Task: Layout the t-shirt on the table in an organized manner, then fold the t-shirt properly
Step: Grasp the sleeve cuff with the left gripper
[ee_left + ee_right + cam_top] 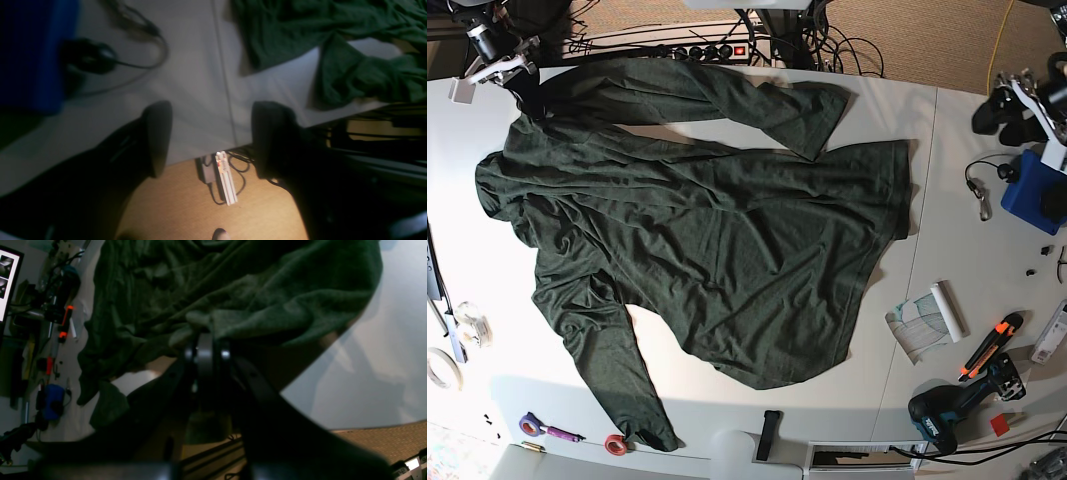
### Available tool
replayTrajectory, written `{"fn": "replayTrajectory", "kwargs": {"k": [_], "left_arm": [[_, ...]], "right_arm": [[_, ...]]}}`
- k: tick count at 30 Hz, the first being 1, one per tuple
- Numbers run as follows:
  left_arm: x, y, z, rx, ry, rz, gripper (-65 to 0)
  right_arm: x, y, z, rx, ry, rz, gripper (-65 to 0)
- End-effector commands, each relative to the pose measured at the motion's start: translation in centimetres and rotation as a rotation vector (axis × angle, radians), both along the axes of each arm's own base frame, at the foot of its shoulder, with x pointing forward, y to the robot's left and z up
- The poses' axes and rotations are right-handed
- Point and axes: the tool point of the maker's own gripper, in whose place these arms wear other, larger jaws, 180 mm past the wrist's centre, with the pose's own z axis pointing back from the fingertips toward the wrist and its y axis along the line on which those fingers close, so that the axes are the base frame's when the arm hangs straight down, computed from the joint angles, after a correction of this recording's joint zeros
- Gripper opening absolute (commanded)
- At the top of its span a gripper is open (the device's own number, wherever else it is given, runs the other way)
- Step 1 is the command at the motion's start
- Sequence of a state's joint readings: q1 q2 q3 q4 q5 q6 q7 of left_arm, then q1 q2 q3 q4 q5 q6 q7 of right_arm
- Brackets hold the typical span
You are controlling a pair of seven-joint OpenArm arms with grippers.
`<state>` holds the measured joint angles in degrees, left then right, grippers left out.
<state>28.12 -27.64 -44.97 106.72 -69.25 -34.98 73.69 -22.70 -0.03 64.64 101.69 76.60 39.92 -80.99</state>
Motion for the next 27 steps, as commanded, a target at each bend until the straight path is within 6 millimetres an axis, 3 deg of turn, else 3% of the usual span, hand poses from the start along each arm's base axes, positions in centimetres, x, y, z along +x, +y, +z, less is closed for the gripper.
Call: {"fn": "replayTrajectory", "kwargs": {"k": [1,6,10,15,20,27], "left_arm": [[0.4,-0.6,0.6,-0.02,-0.016,-0.014,-25.9],[-0.7,-6.1,-1.8,-0.118,0.075,-0.136,-26.0],[-1.0,-9.7,-4.5,-0.097,0.117,-0.192,-26.0],[-0.8,-13.9,-5.2,-0.14,0.125,-0.264,-26.2],[0.2,-16.0,-6.0,-0.175,0.127,-0.291,-26.2],[0.4,-15.8,-7.8,-0.206,0.187,-0.265,-26.6]], "right_arm": [[0.4,-0.3,1.3,-0.016,-0.049,0.002,-63.7],[0.4,-0.3,1.3,-0.015,-0.049,0.002,-63.7],[0.4,-0.3,1.3,-0.015,-0.049,0.002,-63.7],[0.6,-0.2,1.6,-0.007,-0.066,0.003,-63.7],[0.6,-0.2,1.6,-0.008,-0.065,0.003,-63.7],[0.6,-0.2,1.6,-0.008,-0.065,0.003,-63.7]]}}
